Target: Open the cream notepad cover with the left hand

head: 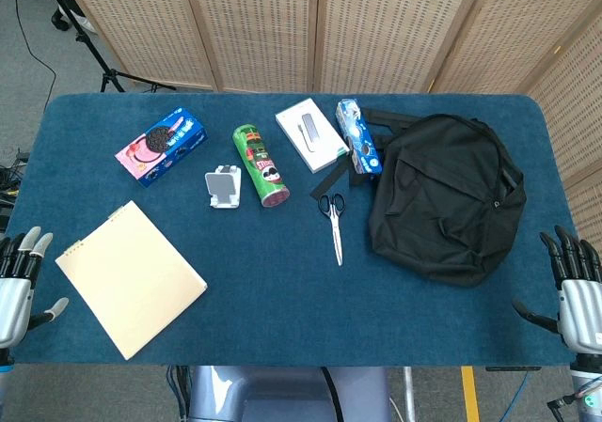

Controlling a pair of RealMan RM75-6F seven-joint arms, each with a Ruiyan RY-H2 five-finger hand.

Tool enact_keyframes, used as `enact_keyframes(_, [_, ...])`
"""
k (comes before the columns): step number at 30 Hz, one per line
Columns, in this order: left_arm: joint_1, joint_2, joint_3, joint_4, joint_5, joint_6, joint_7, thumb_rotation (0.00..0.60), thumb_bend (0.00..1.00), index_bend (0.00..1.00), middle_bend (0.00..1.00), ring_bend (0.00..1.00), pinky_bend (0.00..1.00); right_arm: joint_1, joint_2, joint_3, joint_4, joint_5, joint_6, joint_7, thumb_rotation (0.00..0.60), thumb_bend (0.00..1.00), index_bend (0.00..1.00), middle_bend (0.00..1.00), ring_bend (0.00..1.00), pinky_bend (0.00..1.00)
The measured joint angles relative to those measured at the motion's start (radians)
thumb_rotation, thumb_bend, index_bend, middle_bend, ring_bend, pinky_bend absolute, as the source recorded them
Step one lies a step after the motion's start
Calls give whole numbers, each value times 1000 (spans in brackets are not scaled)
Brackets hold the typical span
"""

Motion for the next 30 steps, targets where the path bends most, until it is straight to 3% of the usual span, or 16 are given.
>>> enact_keyframes(10, [15,-6,3,34,41,35,-43,600,57,0,0,0,0,-4,8,-6,-6,-9,-1,17,600,156,47,0,0,0])
enact_keyframes(17, [5,-5,76,67,138,-10,-99,600,98,48,0,0,0,-2,12,-6,-9,1,-13,26,600,156,47,0,0,0])
enact_keyframes(24, [-15,-74,169,287,295,-11,-282,600,172,190,0,0,0,-1,13,-3,-10,8,-16,25,600,156,47,0,0,0])
enact_keyframes(30, [-9,-149,227,469,363,12,-375,600,227,285,0,0,0,0,12,-4,-10,8,-20,24,600,156,47,0,0,0])
